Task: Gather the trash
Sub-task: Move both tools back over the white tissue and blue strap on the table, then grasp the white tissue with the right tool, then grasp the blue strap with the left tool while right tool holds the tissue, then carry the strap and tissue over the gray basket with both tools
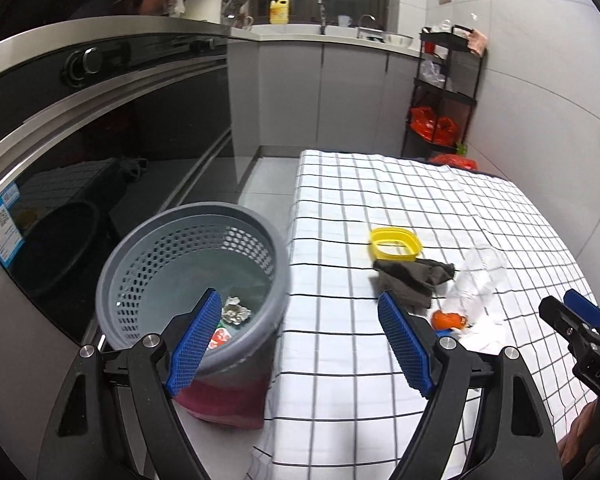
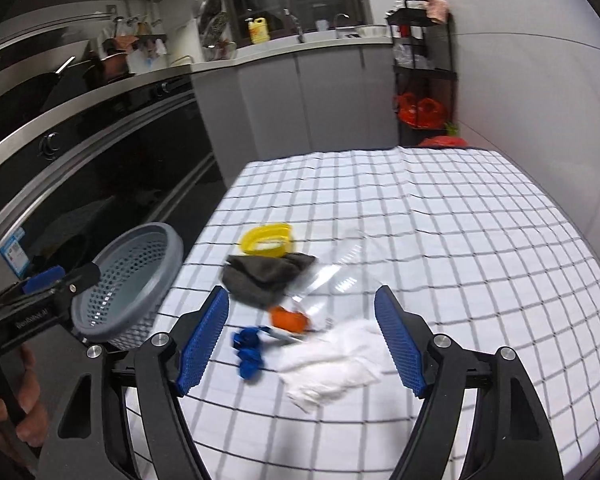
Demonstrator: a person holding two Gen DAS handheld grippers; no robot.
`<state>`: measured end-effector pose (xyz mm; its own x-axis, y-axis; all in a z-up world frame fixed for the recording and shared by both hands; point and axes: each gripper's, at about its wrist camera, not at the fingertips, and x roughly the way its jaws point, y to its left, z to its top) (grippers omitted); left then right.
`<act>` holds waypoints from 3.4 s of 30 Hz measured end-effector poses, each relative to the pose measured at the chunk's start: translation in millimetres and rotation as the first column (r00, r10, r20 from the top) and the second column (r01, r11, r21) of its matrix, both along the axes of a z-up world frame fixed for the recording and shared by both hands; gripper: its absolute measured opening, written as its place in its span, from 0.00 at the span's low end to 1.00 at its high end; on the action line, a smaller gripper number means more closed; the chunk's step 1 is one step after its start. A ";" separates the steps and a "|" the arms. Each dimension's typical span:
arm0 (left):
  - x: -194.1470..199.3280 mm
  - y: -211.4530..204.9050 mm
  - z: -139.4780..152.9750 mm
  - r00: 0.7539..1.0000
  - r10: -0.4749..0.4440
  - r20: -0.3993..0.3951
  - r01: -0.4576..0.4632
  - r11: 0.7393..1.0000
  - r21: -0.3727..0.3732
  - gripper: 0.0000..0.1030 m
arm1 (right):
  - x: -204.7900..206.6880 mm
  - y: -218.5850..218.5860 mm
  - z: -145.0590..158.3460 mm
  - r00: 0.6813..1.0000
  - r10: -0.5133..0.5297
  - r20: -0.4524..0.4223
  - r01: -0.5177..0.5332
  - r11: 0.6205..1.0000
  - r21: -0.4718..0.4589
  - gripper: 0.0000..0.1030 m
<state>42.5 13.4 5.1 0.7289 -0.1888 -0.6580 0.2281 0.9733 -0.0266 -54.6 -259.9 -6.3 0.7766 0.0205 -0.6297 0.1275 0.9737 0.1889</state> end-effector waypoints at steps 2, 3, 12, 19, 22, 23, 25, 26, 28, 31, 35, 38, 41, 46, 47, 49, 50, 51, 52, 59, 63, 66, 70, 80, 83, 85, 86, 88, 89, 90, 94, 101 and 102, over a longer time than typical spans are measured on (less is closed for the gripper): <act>-0.5 -5.7 -1.3 1.000 -0.013 -0.006 0.013 1.000 0.003 0.77 | -3.8 -6.2 -4.3 1.000 -0.012 -0.016 0.012 1.000 0.003 0.70; -1.1 -7.2 -2.5 1.000 -0.018 -0.010 0.018 1.000 0.004 0.77 | -5.1 -8.2 -6.2 1.000 -0.014 -0.022 0.014 1.000 0.004 0.70; 0.2 -22.6 -22.4 0.997 -0.051 -0.059 0.052 0.998 0.031 0.77 | 6.9 -5.1 -40.8 0.991 0.010 -0.131 -0.009 1.000 0.008 0.70; 9.8 -33.9 -41.5 0.992 -0.070 -0.107 0.075 0.996 0.044 0.77 | 26.6 -0.5 -69.3 0.979 0.031 -0.201 -0.030 1.000 0.004 0.70; 14.4 -39.6 -49.9 0.988 -0.081 -0.130 0.087 0.995 0.045 0.77 | 33.0 0.2 -77.8 0.974 0.039 -0.222 -0.038 0.999 0.009 0.70; 15.9 -41.4 -52.0 0.987 -0.085 -0.136 0.092 0.995 0.044 0.77 | 35.0 0.7 -80.2 0.973 0.040 -0.229 -0.040 0.999 0.004 0.70; 19.2 -45.9 -56.8 0.985 -0.093 -0.148 0.100 0.994 0.044 0.77 | 39.1 1.6 -83.7 0.970 0.044 -0.239 -0.047 0.999 -0.006 0.70; 20.6 -47.8 -59.1 0.984 -0.096 -0.153 0.103 0.994 0.043 0.77 | 41.4 2.2 -85.7 0.968 0.047 -0.245 -0.051 0.999 -0.011 0.70; 21.9 -50.1 -62.4 0.982 -0.098 -0.160 0.106 0.993 0.045 0.77 | 45.4 2.8 -88.7 0.966 0.052 -0.255 -0.057 0.998 -0.014 0.70; 22.9 -52.7 -66.6 0.981 -0.102 -0.166 0.112 0.992 0.052 0.77 | 51.4 3.8 -95.3 0.961 0.055 -0.271 -0.063 0.998 -0.021 0.70; 23.2 -56.3 -70.8 0.977 -0.117 -0.178 0.128 0.990 0.054 0.77 | 53.1 6.2 -101.4 0.957 0.053 -0.284 -0.068 0.997 -0.041 0.70; 24.5 -59.6 -73.1 0.975 -0.128 -0.183 0.140 0.989 0.052 0.77 | 52.7 8.5 -102.8 0.957 0.058 -0.285 -0.078 0.995 -0.058 0.62; 24.8 -64.8 -75.0 0.971 -0.146 -0.189 0.157 0.987 0.046 0.77 | 52.5 8.0 -101.0 0.957 0.061 -0.285 -0.083 0.994 -0.066 0.46; 23.5 -74.7 -77.2 0.964 -0.177 -0.198 0.188 0.981 0.039 0.77 | 49.6 -10.8 -98.5 0.958 0.058 -0.281 -0.050 0.998 0.035 0.16; 22.6 -77.4 -77.6 0.962 -0.188 -0.200 0.199 0.979 0.035 0.77 | 47.8 -17.4 -97.5 0.960 0.045 -0.277 -0.031 0.998 0.054 0.15; 21.2 -82.0 -78.8 0.957 -0.207 -0.202 0.217 0.976 0.030 0.77 | 44.0 -26.8 -94.0 0.963 0.022 -0.267 -0.004 0.998 0.068 0.15; 19.7 -85.7 -79.7 0.953 -0.222 -0.205 0.232 0.972 0.028 0.78 | 42.4 -31.0 -91.9 0.965 0.014 -0.261 0.006 0.997 0.078 0.15; 18.1 -87.9 -80.2 0.951 -0.229 -0.206 0.239 0.971 0.027 0.79 | 40.2 -36.2 -88.9 0.968 0.006 -0.252 0.018 0.996 0.091 0.15; 16.7 -91.2 -81.1 0.948 -0.241 -0.208 0.251 0.968 0.023 0.79 | 38.4 -40.5 -85.9 0.970 -0.002 -0.245 0.027 0.995 0.101 0.15; 14.6 -115.4 -94.6 0.926 -0.291 -0.240 0.305 0.952 0.026 0.79 | 29.5 -51.4 -81.4 0.973 -0.029 -0.229 0.060 0.989 0.133 0.15; 19.7 -123.0 -102.0 0.925 -0.289 -0.245 0.304 0.952 0.025 0.79 | 26.5 -51.8 -80.6 0.974 -0.034 -0.224 0.065 0.989 0.135 0.15; 22.7 -126.7 -106.0 0.924 -0.288 -0.249 0.304 0.952 0.027 0.71 | 25.9 -50.7 -79.7 0.974 -0.035 -0.222 0.065 0.989 0.132 0.15; 22.7 -131.1 -107.9 0.922 -0.292 -0.253 0.310 0.950 0.032 0.52 | 24.8 -48.3 -79.1 0.974 -0.037 -0.222 0.067 0.990 0.126 0.15; 20.5 -121.2 -97.2 0.924 -0.300 -0.235 0.311 0.950 0.010 0.11 | 20.0 -41.0 -70.4 0.976 -0.040 -0.214 0.067 0.990 0.120 0.15; 19.0 -108.5 -85.9 0.933 -0.289 -0.215 0.293 0.956 -0.011 0.11 | 19.0 -35.9 -61.1 0.980 -0.030 -0.199 0.053 0.992 0.112 0.15; 18.9 -97.0 -76.8 0.942 -0.271 -0.198 0.273 0.962 -0.020 0.11 | 19.8 -28.7 -52.0 0.983 -0.014 -0.182 0.033 0.994 0.104 0.15; 19.9 -90.0 -71.4 0.948 -0.258 -0.186 0.258 0.966 -0.023 0.11 | 21.3 -23.8 -46.3 0.985 0.000 -0.170 0.018 0.994 0.105 0.15; 20.8 -75.7 -61.0 0.960 -0.230 -0.162 0.229 0.973 -0.025 0.11 | 25.0 -14.2 -35.9 0.989 0.031 -0.146 -0.016 0.994 0.104 0.15; 22.4 -67.3 -55.2 0.966 -0.212 -0.148 0.210 0.977 -0.026 0.11 | 28.1 -7.7 -29.9 0.990 0.051 -0.132 -0.038 0.994 0.099 0.15; 23.2 -60.3 -50.9 0.971 -0.195 -0.137 0.194 0.981 -0.027 0.11 | 31.6 -0.9 -25.0 0.990 0.072 -0.119 -0.061 0.993 0.098 0.15; 29.4 -22.1 -35.4 0.991 -0.091 -0.097 0.090 0.996 -0.020 0.11 | 53.4 31.0 -10.5 0.981 0.180 -0.078 -0.171 0.979 0.113 0.15; 54.8 49.8 -28.8 0.989 0.131 -0.075 -0.130 0.991 0.014 0.11 | 103.7 96.7 1.8 0.922 0.387 -0.031 -0.378 0.914 0.148 0.15; 59.7 60.3 -29.0 0.984 0.164 -0.075 -0.162 0.987 0.020 0.11 | 111.1 106.6 3.3 0.911 0.411 -0.023 -0.404 0.903 0.143 0.15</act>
<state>102.2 73.7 -23.9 0.6970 -0.0618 -0.7144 0.0642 0.9977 -0.0237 56.5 -153.3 -2.9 0.6489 0.4140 -0.6384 -0.2621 0.9093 0.3232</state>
